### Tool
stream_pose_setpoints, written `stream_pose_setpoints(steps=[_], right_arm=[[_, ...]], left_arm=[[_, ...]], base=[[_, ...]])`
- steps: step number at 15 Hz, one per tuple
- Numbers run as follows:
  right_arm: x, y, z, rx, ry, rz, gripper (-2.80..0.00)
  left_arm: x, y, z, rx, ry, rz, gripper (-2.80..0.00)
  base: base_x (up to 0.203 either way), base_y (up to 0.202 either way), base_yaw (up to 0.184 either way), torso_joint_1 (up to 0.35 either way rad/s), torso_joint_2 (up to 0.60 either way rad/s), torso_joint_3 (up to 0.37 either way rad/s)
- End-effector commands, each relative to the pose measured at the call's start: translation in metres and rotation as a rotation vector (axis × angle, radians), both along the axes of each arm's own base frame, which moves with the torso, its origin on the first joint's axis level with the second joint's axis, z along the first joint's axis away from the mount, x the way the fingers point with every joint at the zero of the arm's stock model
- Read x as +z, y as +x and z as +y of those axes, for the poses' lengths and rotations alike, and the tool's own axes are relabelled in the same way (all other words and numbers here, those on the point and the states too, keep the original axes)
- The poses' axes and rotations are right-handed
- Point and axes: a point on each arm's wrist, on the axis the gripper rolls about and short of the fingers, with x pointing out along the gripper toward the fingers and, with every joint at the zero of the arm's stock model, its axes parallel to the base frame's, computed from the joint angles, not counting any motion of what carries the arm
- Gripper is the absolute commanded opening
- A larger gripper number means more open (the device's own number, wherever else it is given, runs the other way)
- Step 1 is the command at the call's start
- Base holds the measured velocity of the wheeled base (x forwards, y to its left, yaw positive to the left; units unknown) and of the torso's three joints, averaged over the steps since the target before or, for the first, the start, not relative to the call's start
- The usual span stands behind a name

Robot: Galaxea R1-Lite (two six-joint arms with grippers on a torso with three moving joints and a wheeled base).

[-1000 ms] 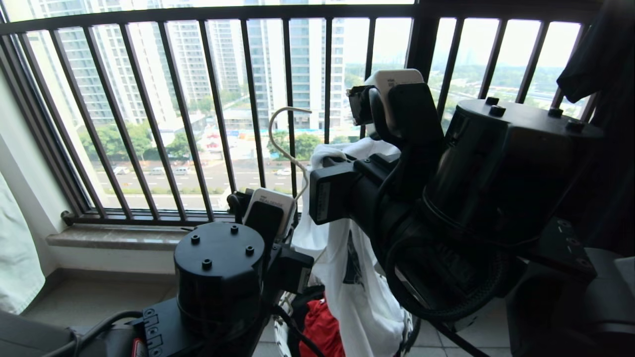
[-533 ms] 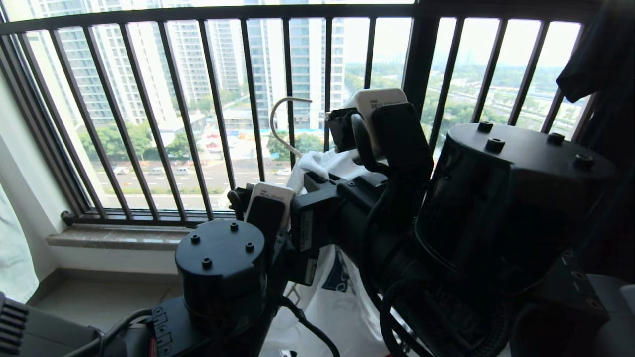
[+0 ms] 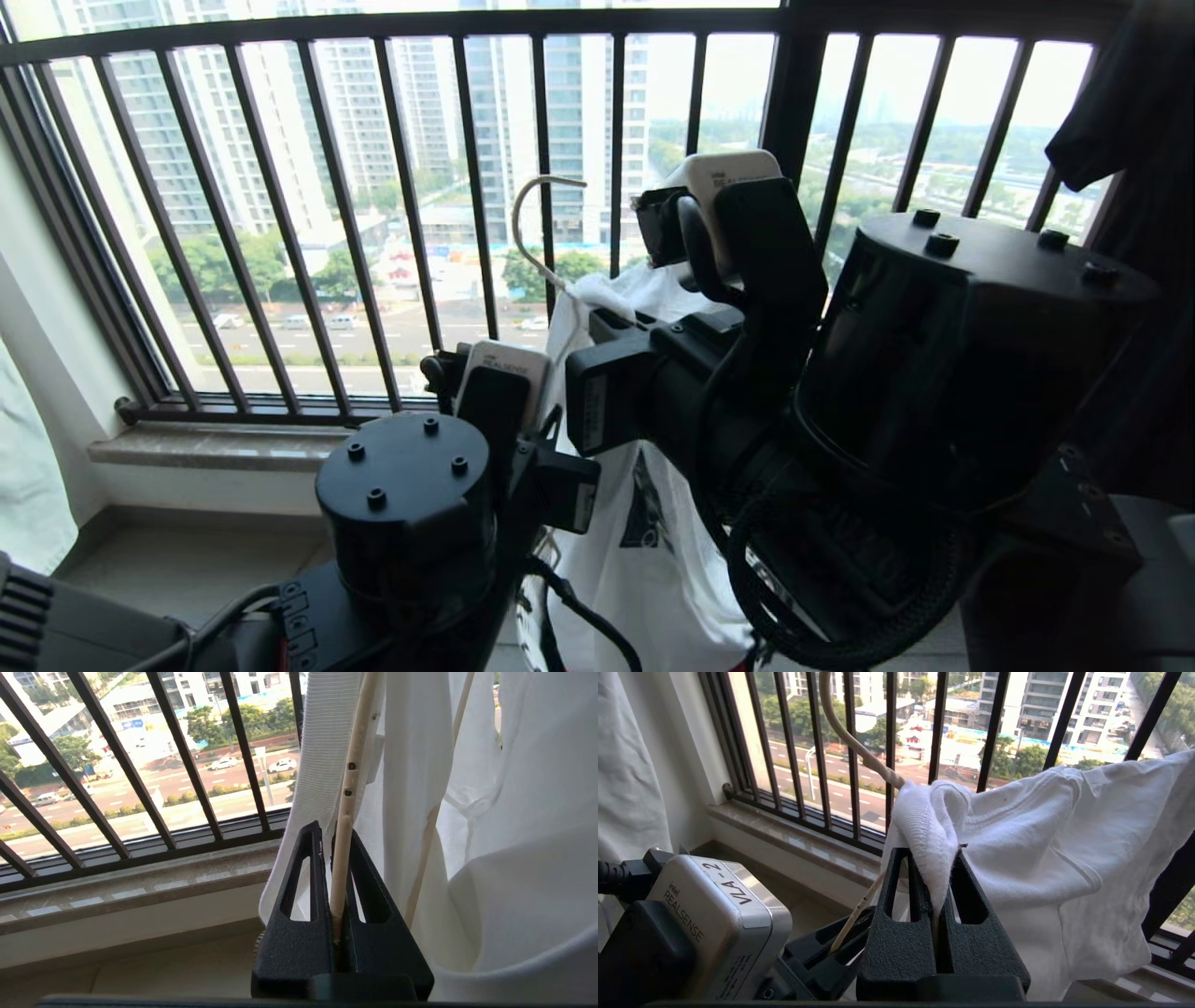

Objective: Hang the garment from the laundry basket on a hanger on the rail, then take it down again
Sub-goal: Hang the clothes on the clothes rack

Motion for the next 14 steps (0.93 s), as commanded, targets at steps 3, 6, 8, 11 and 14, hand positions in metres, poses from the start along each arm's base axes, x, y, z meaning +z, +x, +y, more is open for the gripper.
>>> stream_pose_setpoints(steps=[3,6,8,11,14], right_arm=[[0.002,0.006,-0.005,-0.029,-0.004,-0.011,-2.80],[0.002,0.009,-0.007,-0.039,-0.009,-0.013,-2.80],[0.000,0.011,-0.006,-0.042,-0.014,-0.011,-2.80],[-0.004,0.013,-0.003,-0.042,-0.026,-0.004,-2.80],[-0.003,0.013,-0.002,-0.041,-0.021,-0.007,-2.80]], left_arm=[[0.005,-0.002,0.002,-0.002,-0.025,-0.016,-2.80],[0.009,-0.003,0.004,-0.004,-0.041,-0.023,-2.80],[0.009,-0.005,0.002,-0.037,-0.062,-0.039,-2.80],[0.006,-0.013,0.003,-0.134,-0.078,-0.064,-2.80],[0.003,-0.014,0.001,-0.140,-0.070,-0.056,-2.80]], base=[[0.000,0.000,0.000,0.000,0.00,0.000],[0.000,0.000,0.000,0.000,0.00,0.000],[0.000,0.000,0.000,0.000,0.00,0.000],[0.000,0.000,0.000,0.000,0.00,0.000],[0.000,0.000,0.000,0.000,0.00,0.000]])
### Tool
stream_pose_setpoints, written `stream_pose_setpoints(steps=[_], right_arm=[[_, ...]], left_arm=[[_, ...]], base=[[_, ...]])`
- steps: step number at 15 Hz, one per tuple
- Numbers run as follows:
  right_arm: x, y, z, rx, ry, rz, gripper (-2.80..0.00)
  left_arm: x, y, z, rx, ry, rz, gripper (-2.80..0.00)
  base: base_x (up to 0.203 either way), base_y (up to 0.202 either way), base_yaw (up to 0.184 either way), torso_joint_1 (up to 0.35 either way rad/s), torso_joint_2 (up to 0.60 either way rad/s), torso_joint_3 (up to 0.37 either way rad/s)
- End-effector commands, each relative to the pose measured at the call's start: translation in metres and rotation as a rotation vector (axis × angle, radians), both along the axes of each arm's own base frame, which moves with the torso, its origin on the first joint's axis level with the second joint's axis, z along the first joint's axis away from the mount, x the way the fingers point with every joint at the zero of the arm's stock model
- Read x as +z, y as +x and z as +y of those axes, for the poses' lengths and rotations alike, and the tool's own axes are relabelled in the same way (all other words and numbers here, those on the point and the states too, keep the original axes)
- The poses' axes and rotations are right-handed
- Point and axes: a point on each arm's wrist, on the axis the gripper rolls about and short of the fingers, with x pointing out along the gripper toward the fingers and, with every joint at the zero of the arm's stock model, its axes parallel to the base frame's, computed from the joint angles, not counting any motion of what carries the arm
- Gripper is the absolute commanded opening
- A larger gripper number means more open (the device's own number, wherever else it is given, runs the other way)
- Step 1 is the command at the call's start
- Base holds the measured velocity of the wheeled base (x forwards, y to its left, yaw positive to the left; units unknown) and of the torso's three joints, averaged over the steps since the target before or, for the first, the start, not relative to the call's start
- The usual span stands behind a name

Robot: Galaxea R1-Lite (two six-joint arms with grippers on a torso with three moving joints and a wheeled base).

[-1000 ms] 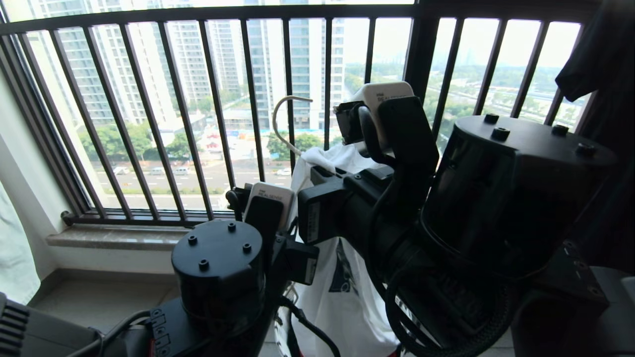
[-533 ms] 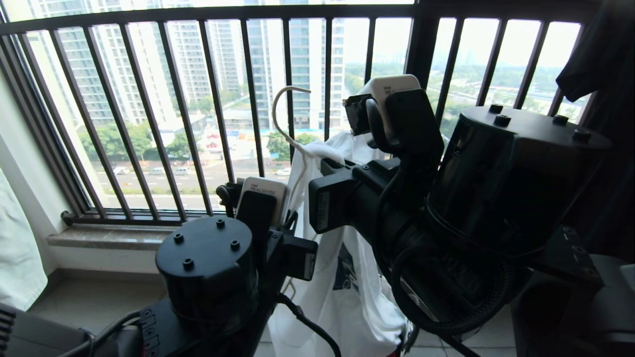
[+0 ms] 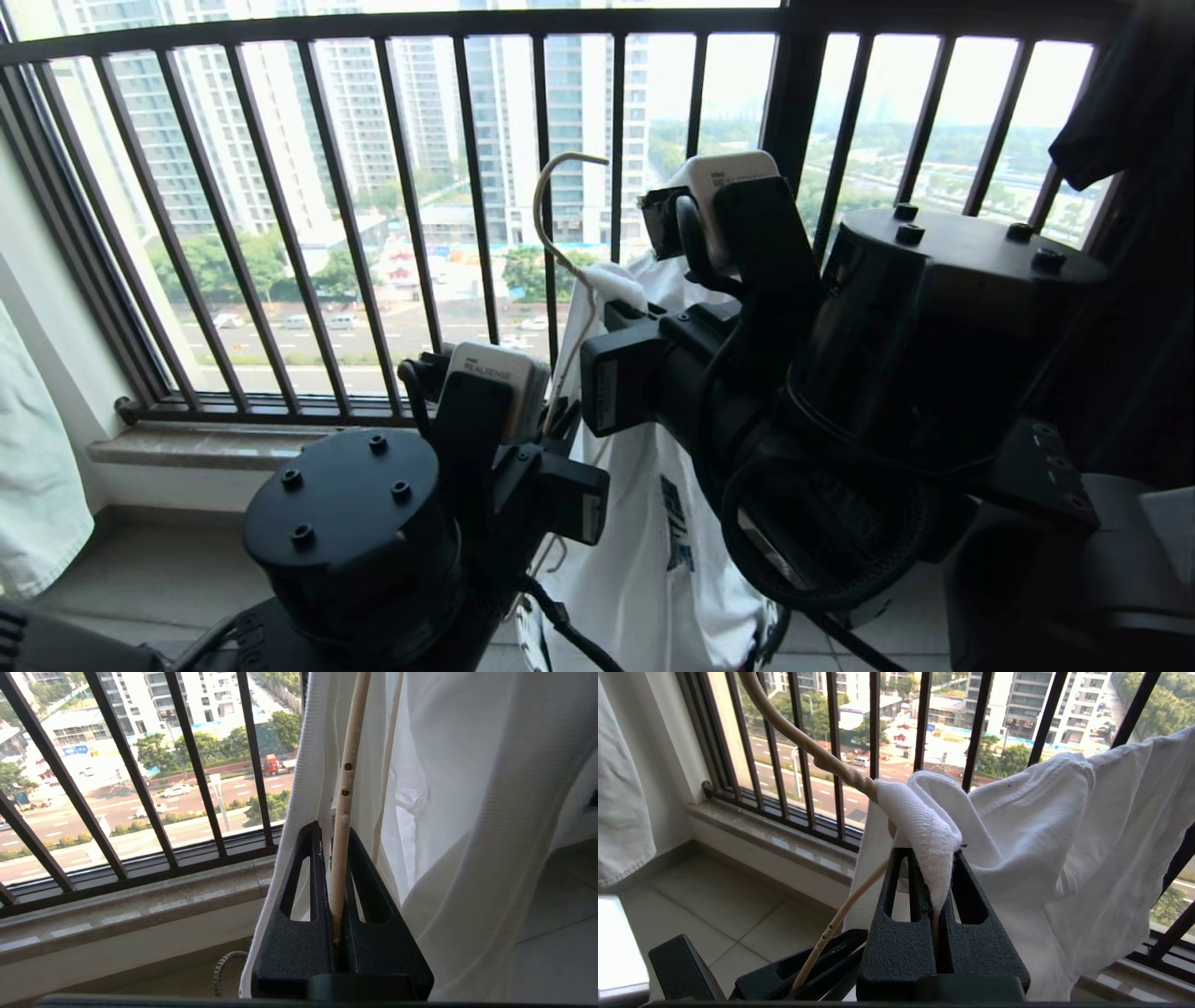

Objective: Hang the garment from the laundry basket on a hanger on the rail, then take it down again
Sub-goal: Hang the clothes on the clothes rack

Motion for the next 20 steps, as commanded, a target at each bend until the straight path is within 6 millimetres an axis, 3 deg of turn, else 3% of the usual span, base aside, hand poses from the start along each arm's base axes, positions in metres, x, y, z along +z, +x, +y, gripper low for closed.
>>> stream_pose_setpoints(steps=[1,7,8,14,20], right_arm=[[-0.001,0.001,0.002,-0.001,0.000,0.000,-2.80],[-0.003,0.000,0.001,-0.002,-0.020,-0.002,-2.80],[-0.003,0.000,0.001,-0.003,-0.022,-0.003,0.00],[-0.001,0.000,-0.001,-0.006,-0.015,-0.007,0.00],[0.020,-0.012,-0.018,-0.008,0.003,-0.050,0.00]], left_arm=[[-0.001,-0.001,0.000,0.001,0.002,0.000,-2.80],[0.001,0.000,-0.001,0.004,-0.009,-0.006,-2.80],[0.002,0.000,-0.001,0.004,-0.019,-0.013,-2.80],[0.014,0.001,0.003,0.015,-0.068,-0.053,-2.80],[0.030,0.013,0.023,0.094,-0.092,-0.099,-2.80]], base=[[0.000,0.000,0.000,0.000,0.00,0.000],[0.000,0.000,0.000,0.000,0.00,0.000],[0.000,0.000,0.000,0.000,0.00,0.000],[0.000,0.000,0.000,0.000,0.00,0.000],[0.000,0.000,0.000,0.000,0.00,0.000]])
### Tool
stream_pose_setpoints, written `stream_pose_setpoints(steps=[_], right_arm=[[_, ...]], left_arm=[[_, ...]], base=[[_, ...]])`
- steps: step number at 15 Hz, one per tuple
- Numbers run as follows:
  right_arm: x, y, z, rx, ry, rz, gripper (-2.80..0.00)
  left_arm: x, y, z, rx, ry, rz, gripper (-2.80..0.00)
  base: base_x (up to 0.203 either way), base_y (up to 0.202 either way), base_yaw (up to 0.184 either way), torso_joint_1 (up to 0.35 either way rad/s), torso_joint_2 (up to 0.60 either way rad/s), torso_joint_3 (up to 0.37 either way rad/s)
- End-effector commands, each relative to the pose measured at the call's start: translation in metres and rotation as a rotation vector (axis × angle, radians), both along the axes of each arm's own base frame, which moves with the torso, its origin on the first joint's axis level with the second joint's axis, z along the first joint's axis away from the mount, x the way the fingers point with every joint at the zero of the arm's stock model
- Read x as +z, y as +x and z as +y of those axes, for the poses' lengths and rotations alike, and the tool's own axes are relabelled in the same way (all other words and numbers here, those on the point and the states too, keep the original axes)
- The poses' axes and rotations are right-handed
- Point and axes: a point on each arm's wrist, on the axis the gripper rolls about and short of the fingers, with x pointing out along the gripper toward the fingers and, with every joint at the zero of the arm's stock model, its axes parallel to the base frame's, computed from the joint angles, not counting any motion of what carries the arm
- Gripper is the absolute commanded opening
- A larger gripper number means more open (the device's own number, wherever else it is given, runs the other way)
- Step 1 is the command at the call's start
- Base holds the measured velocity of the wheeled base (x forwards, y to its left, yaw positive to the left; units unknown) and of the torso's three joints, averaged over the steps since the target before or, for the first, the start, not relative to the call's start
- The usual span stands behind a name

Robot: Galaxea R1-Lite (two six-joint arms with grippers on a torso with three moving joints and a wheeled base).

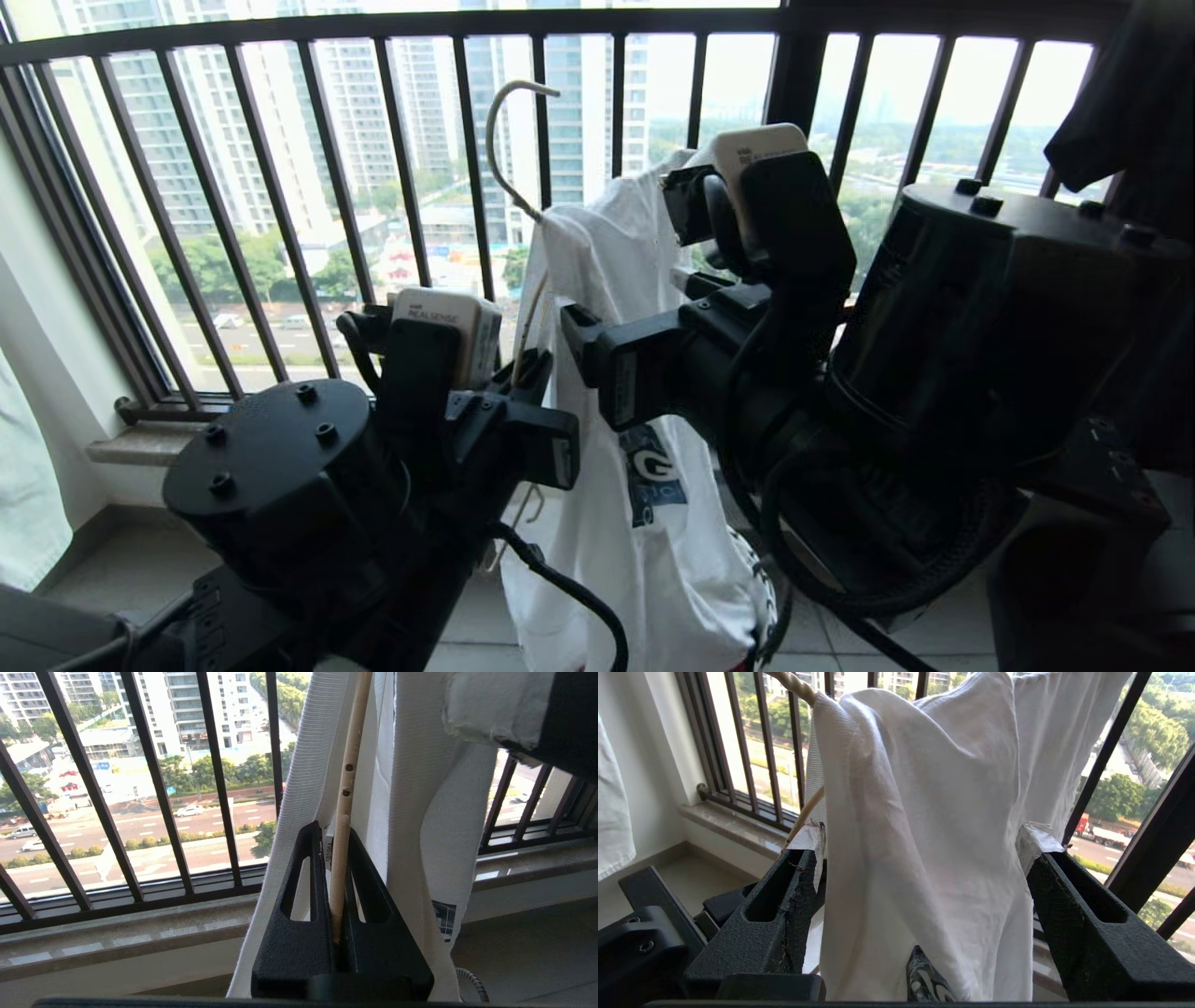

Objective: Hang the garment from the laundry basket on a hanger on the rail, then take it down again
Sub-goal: Hang the clothes on the clothes rack

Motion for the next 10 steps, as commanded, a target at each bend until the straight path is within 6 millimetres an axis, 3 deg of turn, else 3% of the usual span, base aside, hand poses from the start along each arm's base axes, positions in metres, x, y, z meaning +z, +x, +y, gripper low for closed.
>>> stream_pose_setpoints(steps=[1,4,6,7,10], right_arm=[[0.015,-0.008,-0.012,-0.004,0.030,-0.031,0.00],[0.029,-0.014,-0.028,-0.026,0.002,-0.084,0.00],[0.039,-0.008,-0.049,-0.092,-0.020,-0.123,0.00],[0.043,-0.004,-0.058,-0.110,-0.024,-0.138,-2.80],[0.050,0.005,-0.078,-0.149,-0.058,-0.132,-2.80]], left_arm=[[0.010,0.002,0.010,0.031,-0.027,-0.028,-2.80],[0.014,0.002,0.014,0.036,-0.024,-0.041,-2.80],[0.020,-0.003,0.019,-0.004,-0.038,-0.063,-2.80],[0.025,-0.008,0.023,-0.048,-0.047,-0.082,-2.80],[0.024,-0.011,0.031,-0.118,-0.048,-0.084,-2.80]], base=[[0.000,0.000,0.000,0.000,0.00,0.000],[0.000,0.000,0.000,0.000,0.00,0.000],[0.000,0.000,0.000,0.000,0.00,0.000],[0.000,0.000,0.000,0.000,0.00,0.000],[0.000,0.000,0.000,0.000,0.00,0.000]])
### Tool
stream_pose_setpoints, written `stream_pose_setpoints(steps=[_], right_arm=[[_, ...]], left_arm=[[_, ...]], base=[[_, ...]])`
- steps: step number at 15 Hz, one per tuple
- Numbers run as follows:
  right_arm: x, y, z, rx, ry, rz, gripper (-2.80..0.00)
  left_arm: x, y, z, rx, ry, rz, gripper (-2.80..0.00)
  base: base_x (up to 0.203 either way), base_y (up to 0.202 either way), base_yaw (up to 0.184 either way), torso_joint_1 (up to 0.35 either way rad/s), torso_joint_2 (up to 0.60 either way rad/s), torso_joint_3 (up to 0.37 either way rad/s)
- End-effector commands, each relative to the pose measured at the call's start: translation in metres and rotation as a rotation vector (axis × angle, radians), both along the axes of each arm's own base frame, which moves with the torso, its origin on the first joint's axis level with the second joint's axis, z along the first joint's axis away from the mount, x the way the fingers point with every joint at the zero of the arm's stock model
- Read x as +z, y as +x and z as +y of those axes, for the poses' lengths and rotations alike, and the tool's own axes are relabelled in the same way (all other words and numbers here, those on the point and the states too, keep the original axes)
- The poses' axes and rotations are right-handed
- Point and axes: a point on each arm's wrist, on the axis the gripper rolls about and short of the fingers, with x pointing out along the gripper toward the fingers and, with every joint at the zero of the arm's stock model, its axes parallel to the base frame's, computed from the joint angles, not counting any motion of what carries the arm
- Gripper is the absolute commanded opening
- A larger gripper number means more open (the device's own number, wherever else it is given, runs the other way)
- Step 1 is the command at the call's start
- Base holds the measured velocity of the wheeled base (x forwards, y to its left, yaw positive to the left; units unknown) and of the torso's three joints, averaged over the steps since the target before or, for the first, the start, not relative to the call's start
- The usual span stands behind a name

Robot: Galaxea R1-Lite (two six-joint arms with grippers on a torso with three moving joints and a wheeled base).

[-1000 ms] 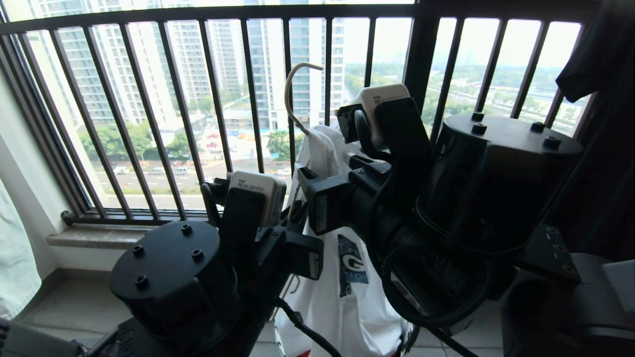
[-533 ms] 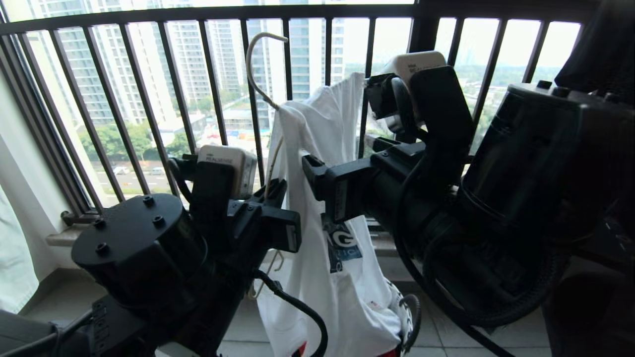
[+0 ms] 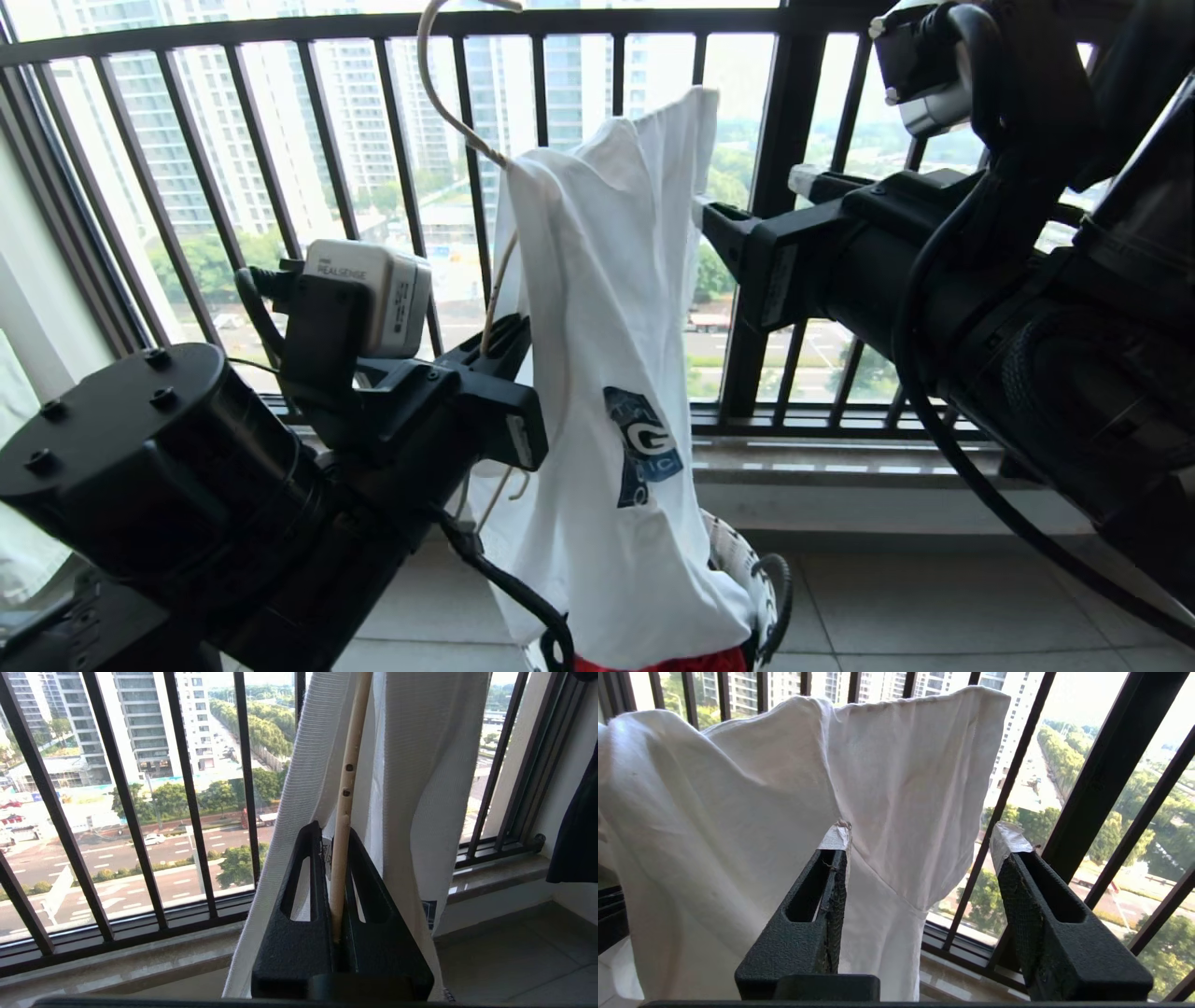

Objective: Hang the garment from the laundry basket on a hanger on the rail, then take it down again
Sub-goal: Hang the clothes on the clothes rack

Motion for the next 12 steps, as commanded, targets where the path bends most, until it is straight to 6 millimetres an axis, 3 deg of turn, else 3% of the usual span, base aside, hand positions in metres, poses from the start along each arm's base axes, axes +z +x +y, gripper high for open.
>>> stream_pose_setpoints(steps=[1,7,12], right_arm=[[0.012,0.001,-0.022,-0.032,-0.007,-0.004,-2.80],[0.021,-0.006,-0.040,-0.013,-0.038,0.014,-2.80],[0.047,0.001,-0.029,0.096,-0.163,0.120,-2.80]], left_arm=[[-0.001,-0.003,0.008,-0.035,0.004,-0.009,-2.80],[-0.001,-0.024,0.026,-0.246,0.010,0.119,-2.80],[0.001,-0.029,0.039,-0.357,0.001,0.160,-2.80]], base=[[0.000,0.000,0.000,0.000,0.00,0.000],[0.000,0.000,0.000,0.000,0.00,0.000],[0.000,0.000,0.000,0.000,0.00,0.000]])
